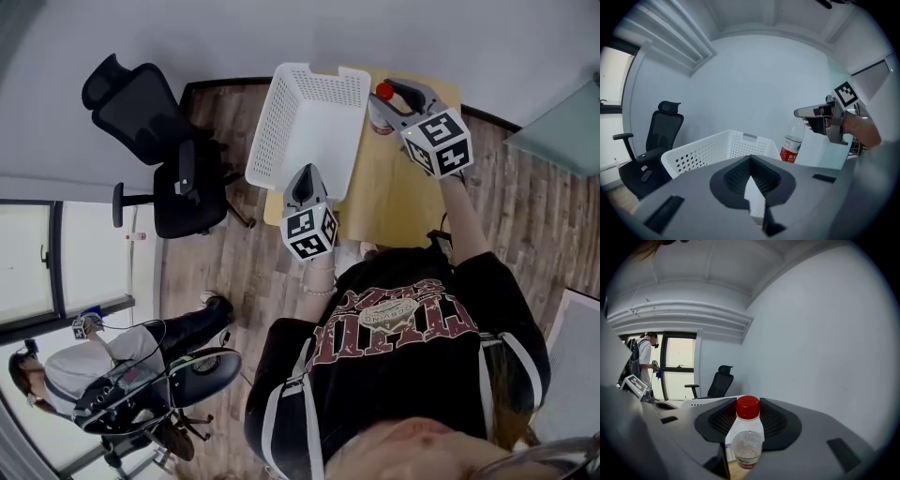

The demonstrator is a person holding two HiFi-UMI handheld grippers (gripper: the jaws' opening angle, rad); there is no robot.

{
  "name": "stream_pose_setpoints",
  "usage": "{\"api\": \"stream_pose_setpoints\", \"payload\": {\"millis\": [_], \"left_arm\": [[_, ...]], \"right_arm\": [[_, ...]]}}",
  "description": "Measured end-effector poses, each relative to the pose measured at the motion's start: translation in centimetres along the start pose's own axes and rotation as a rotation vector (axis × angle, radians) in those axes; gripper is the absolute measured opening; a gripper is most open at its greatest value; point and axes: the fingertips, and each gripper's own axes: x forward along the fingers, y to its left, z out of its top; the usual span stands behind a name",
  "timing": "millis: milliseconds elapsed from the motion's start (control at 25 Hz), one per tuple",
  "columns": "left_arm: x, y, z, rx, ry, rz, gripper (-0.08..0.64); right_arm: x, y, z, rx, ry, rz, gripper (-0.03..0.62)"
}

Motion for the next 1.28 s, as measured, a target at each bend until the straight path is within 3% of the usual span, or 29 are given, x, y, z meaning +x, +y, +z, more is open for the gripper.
{"api": "stream_pose_setpoints", "payload": {"millis": [760, 1280], "left_arm": [[-0.1, -0.2, 0.0, 0.013, 0.001, -0.023, 0.048], [0.1, 0.0, -0.2, 0.010, 0.001, -0.027, 0.048]], "right_arm": [[1.9, 2.5, -9.1, 0.075, 0.139, 0.031, 0.164], [3.3, 4.2, -13.3, 0.072, 0.235, 0.045, 0.164]]}}
